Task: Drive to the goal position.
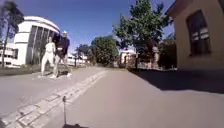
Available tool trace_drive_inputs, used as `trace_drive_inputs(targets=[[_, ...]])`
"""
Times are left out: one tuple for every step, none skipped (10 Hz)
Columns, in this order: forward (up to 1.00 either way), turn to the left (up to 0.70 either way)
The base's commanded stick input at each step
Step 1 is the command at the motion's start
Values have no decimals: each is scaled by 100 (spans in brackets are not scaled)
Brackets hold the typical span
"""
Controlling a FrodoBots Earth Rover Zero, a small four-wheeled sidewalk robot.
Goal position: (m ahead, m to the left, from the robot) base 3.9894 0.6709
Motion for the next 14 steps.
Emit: trace_drive_inputs(targets=[[60, 15], [60, 15], [60, 15], [60, 15], [60, 15], [60, 15], [60, 15], [60, 15], [60, 15], [60, 15], [60, 15], [60, 15], [60, 15], [60, 15]])
